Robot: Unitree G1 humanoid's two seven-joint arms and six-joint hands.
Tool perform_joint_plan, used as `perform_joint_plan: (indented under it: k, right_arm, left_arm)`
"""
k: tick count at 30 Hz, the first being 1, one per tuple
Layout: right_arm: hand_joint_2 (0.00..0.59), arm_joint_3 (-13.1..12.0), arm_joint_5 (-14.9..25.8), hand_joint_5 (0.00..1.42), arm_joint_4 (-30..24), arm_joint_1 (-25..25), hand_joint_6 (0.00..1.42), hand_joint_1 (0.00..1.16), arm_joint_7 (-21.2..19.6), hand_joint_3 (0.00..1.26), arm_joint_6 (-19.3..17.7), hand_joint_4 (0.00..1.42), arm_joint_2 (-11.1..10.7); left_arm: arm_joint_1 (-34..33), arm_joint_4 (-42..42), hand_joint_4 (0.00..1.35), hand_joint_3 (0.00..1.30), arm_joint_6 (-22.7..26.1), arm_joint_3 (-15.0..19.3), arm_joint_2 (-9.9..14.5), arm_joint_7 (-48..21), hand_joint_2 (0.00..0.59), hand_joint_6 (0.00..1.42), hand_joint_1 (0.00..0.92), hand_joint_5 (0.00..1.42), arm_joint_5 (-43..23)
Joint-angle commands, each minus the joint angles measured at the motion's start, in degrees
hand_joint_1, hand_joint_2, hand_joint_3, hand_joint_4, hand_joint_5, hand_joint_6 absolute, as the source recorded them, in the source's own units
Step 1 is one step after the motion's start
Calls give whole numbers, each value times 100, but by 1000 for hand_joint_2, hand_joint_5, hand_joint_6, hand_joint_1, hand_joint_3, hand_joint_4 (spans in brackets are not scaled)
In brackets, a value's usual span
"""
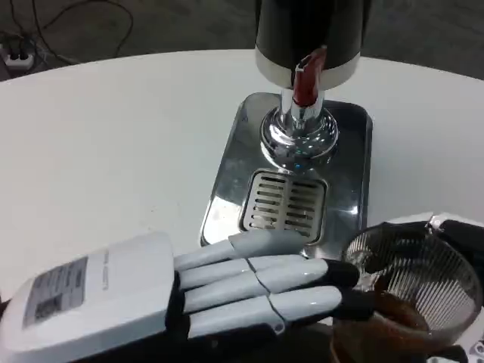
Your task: Grasp the cup under the faucet to collect the drink, then remove the cup.
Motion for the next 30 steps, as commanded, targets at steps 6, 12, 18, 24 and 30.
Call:
perform_joint_plan:
  k: [6, 12, 18, 24, 30]
  right_arm:
    - [85, -103, 334, 1107, 63, -649, 1179, 916, 38, 856, 423, 887, -298]
    - [85, 8, 315, 1096, 158, -994, 1179, 916, 65, 856, 600, 887, -376]
    - [85, 137, 270, 1107, 210, -1268, 1179, 915, 44, 856, 736, 887, -383]
    - [85, 370, 177, 1108, 230, -1505, 1179, 915, -11, 856, 855, 887, -335]
    - [85, 701, 43, 1109, 241, -1721, 1179, 915, -92, 856, 957, 896, -237]
  left_arm:
    - [-105, 406, 0, 90, -562, 129, 53, 64, 117, 0, 0, 62, 202]
    - [-174, 639, 0, 97, -739, 184, 133, 61, 117, 0, 0, 61, 195]
    - [-181, 818, 0, 101, -874, 235, 207, 63, 118, 0, 0, 60, 182]
    - [-55, 964, 0, 108, -921, 456, 234, 87, 119, 0, 0, 60, 175]
    - [240, 1014, 0, 111, -950, 807, 237, 83, 119, 0, 0, 61, 103]
